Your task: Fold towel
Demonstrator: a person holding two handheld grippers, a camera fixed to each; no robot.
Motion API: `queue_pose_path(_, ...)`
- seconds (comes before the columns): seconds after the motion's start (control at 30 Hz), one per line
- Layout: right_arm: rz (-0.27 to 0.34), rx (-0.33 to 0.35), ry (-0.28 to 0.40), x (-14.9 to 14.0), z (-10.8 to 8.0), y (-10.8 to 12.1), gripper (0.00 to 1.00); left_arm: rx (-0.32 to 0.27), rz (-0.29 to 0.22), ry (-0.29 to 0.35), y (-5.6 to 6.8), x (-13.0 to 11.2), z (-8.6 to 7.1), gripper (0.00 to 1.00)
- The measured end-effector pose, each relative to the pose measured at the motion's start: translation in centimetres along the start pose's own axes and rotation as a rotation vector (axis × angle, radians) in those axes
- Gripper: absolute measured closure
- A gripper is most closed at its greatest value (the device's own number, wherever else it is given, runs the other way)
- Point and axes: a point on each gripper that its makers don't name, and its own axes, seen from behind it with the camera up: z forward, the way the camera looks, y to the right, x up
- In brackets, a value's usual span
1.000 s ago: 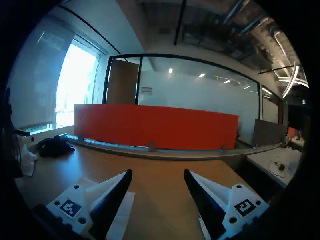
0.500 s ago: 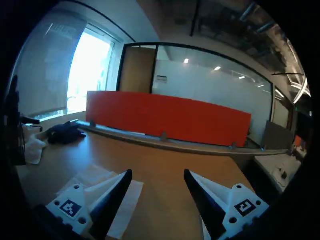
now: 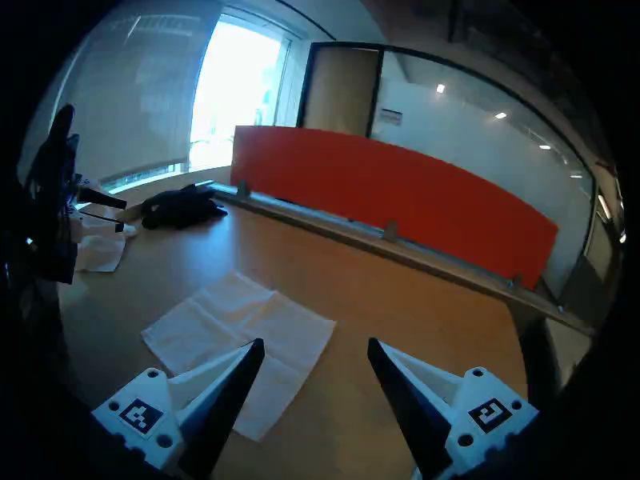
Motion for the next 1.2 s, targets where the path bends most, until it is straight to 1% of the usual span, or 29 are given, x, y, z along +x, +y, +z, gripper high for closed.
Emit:
queue_pose_path(0.23,-0.029,0.041,-0.045,-2.2,0.7,-1.3,0.00,-0.047,0.013,-0.044,1.8,-2.4,0.9,0.04)
queue_pose_path(0.57,-0.038,0.090,-0.109,-6.7,2.4,-3.5,0.00,-0.107,0.030,-0.141,4.4,-8.1,2.4,0.04)
queue_pose_path(0.77,-0.048,0.116,-0.151,-9.3,3.3,-4.6,0.00,-0.136,0.041,-0.201,5.5,-11.6,3.4,0.04)
queue_pose_path(0.97,-0.055,0.141,-0.197,-12.0,3.9,-5.5,0.00,-0.163,0.042,-0.260,6.5,-14.6,4.4,0.04)
queue_pose_path(1.2,-0.060,0.169,-0.244,-14.5,4.3,-6.5,0.00,-0.201,0.045,-0.316,7.6,-17.1,5.0,0.04)
